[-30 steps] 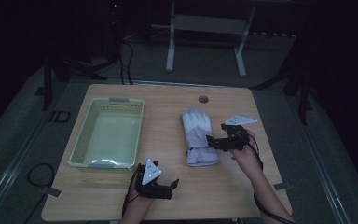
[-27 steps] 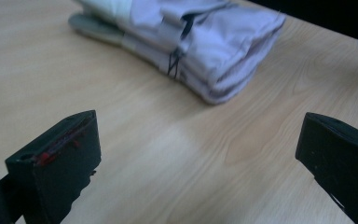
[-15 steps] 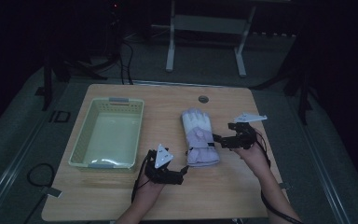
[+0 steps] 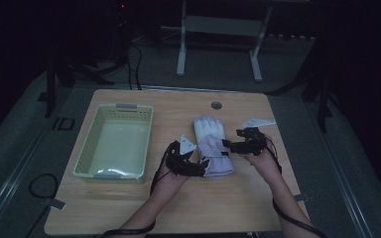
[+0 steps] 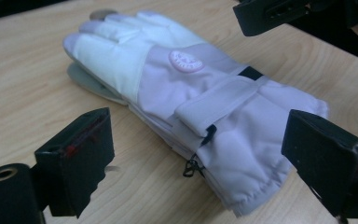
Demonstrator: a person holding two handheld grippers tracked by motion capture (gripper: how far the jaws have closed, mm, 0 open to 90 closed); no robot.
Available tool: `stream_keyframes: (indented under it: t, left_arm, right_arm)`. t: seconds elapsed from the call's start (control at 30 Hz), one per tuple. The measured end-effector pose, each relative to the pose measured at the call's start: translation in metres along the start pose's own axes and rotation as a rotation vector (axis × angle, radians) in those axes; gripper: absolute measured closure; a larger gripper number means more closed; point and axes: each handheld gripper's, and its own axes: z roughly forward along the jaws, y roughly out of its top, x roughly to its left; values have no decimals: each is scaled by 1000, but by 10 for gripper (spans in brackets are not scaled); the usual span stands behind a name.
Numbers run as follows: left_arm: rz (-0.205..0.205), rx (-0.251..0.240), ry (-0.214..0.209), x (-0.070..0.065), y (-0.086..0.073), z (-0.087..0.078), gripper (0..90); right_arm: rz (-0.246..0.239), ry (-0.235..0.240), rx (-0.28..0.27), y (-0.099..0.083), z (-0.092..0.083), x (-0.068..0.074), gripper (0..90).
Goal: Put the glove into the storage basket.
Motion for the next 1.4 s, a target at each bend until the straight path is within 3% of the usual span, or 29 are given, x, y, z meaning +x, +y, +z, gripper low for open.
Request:
stream_keyframes:
  t: [0.17, 0.3, 0.37, 0.47, 0.57, 0.67, 0.77, 0.8, 0.83, 0.9, 1.0, 1.07, 1.17, 1.27, 1.37, 1.4]
  left_arm:
    - [-60, 53, -1, -1, -3, 11, 172]
    - [-72, 96, 5, -2, -10, 18, 202]
    - [-115, 147, -17, -1, -18, 28, 212]
    - [-134, 169, -26, 0, -22, 34, 212]
    - [-142, 183, -38, 2, -28, 40, 212]
    - [-153, 193, -60, 5, -31, 45, 213]
    - [-186, 199, -100, 10, -35, 50, 229]
    - [-186, 199, -100, 10, -35, 50, 242]
    - [-184, 192, -136, 12, -36, 51, 263]
    - [-192, 196, -186, 14, -35, 52, 334]
    - [-218, 204, -263, 17, -35, 53, 521]
    - [-207, 217, -272, 16, -33, 52, 617]
    - [-208, 230, -268, 15, -29, 50, 715]
    - [-218, 239, -274, 18, -27, 48, 748]
    - [-208, 244, -280, 18, -24, 45, 758]
    - [-182, 249, -275, 18, -19, 42, 761]
  right_arm:
    - [-21, -33, 10, -3, 10, 0, 322]
    - [-5, -22, 31, -8, 17, -1, 329]
    - [17, 1, 52, -15, 24, -1, 331]
    - [25, 11, 76, -20, 29, -2, 347]
    - [28, 32, 121, -29, 39, -4, 452]
    - [66, 63, 149, -31, 44, -8, 471]
    - [138, 111, 176, -34, 50, -14, 472]
    - [138, 111, 176, -34, 50, -14, 472]
    - [194, 150, 186, -37, 53, -19, 491]
    - [253, 206, 189, -39, 55, -24, 525]
    - [326, 270, 187, -43, 56, -30, 619]
    - [308, 265, 181, -43, 54, -29, 715]
    - [213, 167, 184, -36, 49, -15, 792]
    - [148, 89, 174, -29, 43, -1, 810]
    - [113, 61, 162, -24, 38, 5, 813]
    - [106, 55, 159, -23, 36, 7, 814]
